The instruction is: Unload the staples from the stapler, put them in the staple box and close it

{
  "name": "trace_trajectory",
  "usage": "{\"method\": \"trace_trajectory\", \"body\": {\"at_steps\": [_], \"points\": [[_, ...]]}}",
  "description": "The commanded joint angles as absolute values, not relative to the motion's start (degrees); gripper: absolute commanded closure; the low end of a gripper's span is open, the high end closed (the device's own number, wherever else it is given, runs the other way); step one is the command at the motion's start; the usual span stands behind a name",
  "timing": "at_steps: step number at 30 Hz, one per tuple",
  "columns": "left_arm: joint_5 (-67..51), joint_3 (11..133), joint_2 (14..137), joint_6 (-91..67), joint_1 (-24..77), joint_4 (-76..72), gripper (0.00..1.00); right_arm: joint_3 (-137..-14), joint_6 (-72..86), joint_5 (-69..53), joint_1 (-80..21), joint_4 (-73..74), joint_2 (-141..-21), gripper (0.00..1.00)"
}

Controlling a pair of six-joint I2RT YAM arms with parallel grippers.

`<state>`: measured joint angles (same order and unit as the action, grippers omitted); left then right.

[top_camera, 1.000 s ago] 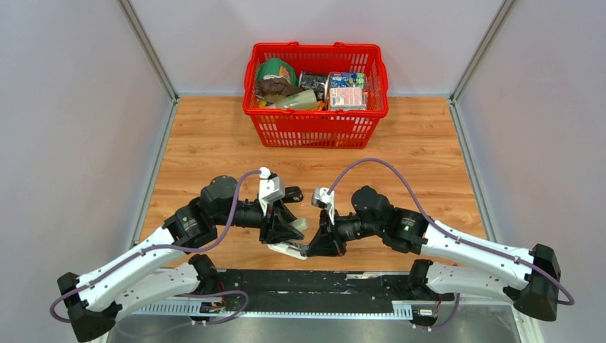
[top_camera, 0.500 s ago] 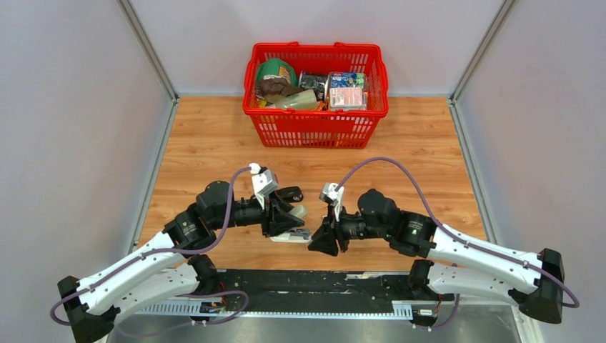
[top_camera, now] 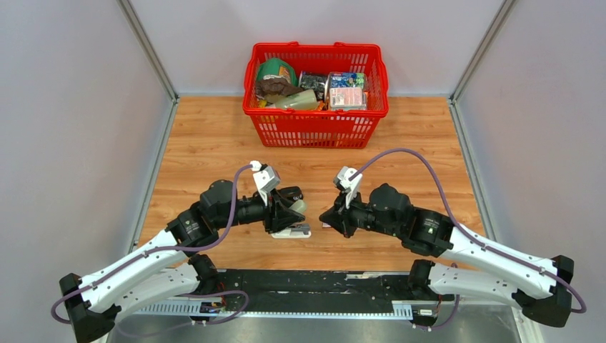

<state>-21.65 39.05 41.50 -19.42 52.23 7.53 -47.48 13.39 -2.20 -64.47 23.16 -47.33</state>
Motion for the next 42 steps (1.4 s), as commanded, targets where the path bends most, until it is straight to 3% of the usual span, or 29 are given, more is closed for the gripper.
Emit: {"method": "trace_trajectory", "body": {"at_steps": [1,18,42], "points": [[-17.3,40.7,41.8,-21.9,52.3,5.5,1.00,-49.1,12.8,1.8,-64.7,18.9,-50.2,1.00],[-9.8,38.7,44.2,-27.3,52.3,1.5,1.00,-41.8,15.4,1.8,-65.2,-3.2,-58.5,1.00],[10.6,35.8,44.6,-33.6,52.3,6.5,1.00,-31.1,22.0,2.9,-72.8,-34.5,-75.1,1.00]]}}
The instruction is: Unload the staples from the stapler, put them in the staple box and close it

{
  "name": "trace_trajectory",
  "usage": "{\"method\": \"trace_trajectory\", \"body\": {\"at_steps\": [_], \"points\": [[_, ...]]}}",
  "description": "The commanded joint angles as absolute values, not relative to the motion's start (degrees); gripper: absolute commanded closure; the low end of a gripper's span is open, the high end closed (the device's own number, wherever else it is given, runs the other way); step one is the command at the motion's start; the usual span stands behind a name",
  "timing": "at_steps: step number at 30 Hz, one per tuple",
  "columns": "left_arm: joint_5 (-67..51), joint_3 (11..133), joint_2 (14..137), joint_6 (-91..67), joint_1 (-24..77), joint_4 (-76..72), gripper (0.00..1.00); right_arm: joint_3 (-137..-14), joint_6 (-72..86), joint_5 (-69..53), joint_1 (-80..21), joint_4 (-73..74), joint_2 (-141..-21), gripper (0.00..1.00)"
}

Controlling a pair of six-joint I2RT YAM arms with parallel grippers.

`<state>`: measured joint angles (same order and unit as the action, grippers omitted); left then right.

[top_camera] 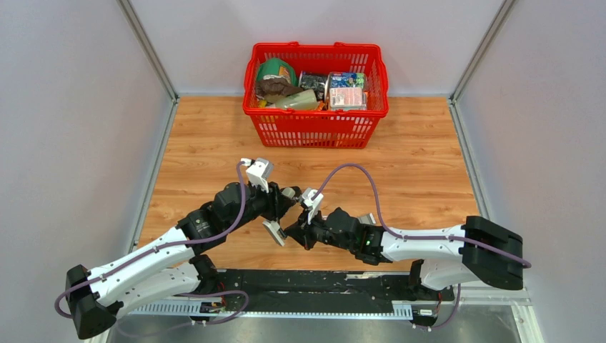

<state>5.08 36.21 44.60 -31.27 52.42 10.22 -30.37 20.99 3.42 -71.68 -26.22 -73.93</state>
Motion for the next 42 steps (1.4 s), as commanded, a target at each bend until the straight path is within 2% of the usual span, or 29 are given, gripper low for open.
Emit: {"method": "trace_trajectory", "body": {"at_steps": [1,10,22,29,42], "points": [[10.8,35.7,44.5,-33.7,52.3,6.7,1.00,-31.5,21.4,2.9,-72.8,-34.5,-75.3,1.00],[12.3,34.4,46.8,-35.0,52.3,7.6,1.00,-33.8,15.7,1.0,-72.6,-34.6,-76.4,1.00],[12.4,35.2,48.5,-35.0,52.3,8.1,1.00,-34.7,15.9,-9.4,-71.0,-38.8,-79.6,1.00],[11.3,36.4,48.3,-34.1,52.3,9.2,1.00,-34.5,14.8,-6.9,-70.9,-34.8,-77.1,1.00],[6.5,38.2,47.0,-31.6,52.3,11.3,1.00,-32.8,10.6,5.7,-70.9,-19.6,-66.8,1.00]]}}
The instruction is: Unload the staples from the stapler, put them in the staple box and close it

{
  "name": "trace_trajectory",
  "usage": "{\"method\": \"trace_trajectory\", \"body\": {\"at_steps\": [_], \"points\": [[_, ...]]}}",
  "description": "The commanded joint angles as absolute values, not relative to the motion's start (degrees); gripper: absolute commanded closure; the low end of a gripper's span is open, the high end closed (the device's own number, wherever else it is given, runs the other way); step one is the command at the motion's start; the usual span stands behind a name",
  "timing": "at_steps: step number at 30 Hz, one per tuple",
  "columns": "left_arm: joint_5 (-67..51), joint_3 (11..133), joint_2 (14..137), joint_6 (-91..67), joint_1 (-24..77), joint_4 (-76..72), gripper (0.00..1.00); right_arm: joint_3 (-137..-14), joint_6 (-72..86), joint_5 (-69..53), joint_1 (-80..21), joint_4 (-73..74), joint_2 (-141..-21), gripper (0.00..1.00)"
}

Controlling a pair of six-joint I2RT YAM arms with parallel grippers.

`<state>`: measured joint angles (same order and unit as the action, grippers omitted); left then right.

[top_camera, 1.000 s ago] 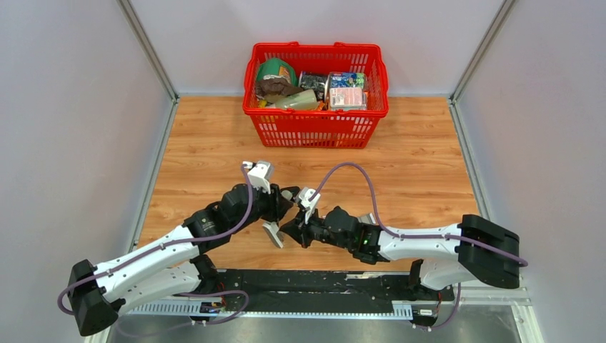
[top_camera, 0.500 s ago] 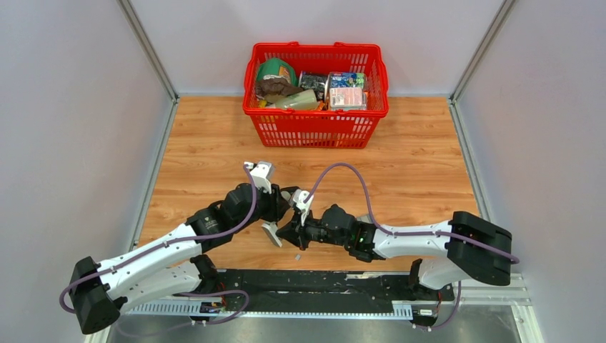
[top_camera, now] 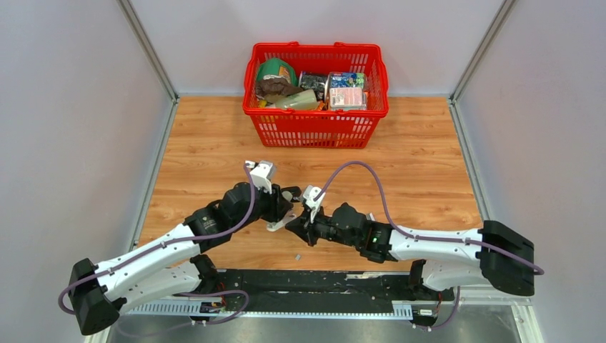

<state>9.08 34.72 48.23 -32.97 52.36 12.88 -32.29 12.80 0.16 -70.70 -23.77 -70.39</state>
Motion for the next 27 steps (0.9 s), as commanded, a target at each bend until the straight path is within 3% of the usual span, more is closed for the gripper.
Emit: {"method": "trace_trajectory", "body": {"at_steps": [1,9,27], "points": [[6.4,38.4,46.7,-31.4,52.3,11.8,1.00,-32.6,10.5,7.0,-70.9,-18.5,-65.9,1.00],[6.9,40.9,44.3,-30.0,52.3,13.2,1.00,-32.0,11.0,9.9,-70.9,-11.0,-60.4,1.00],[-4.5,41.8,41.2,-34.8,52.3,4.9,1.00,-31.5,15.3,9.2,-70.9,-14.7,-58.2,1.00]]}}
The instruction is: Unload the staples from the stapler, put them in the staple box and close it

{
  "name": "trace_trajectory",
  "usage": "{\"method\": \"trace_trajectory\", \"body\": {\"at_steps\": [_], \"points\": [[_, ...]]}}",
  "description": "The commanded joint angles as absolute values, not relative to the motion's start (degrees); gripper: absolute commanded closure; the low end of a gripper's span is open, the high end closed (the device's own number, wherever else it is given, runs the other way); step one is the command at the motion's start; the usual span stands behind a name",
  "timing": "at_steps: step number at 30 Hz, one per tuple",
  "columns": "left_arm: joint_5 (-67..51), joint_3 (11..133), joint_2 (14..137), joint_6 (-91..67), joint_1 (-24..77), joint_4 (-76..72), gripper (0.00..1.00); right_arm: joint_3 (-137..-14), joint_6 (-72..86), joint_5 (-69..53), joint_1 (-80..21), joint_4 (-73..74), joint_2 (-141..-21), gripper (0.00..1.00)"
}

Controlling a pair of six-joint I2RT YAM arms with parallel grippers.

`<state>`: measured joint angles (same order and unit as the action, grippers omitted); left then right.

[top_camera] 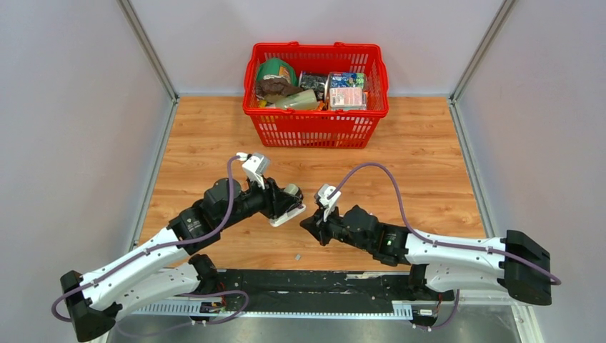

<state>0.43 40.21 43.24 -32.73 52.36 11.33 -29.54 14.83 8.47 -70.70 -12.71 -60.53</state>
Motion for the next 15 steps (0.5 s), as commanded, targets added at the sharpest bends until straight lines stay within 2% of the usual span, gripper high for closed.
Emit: {"method": "trace_trajectory", "body": {"at_steps": [1,15], "points": [[-6.0,41.7,41.0,-35.2,52.3,4.1,1.00,-31.9,14.9,9.4,-70.9,-14.4,-57.7,1.00],[-20.5,39.6,40.3,-35.6,52.3,-4.9,1.00,-42.3,11.4,2.8,-70.8,-6.4,-50.9,1.00]]}}
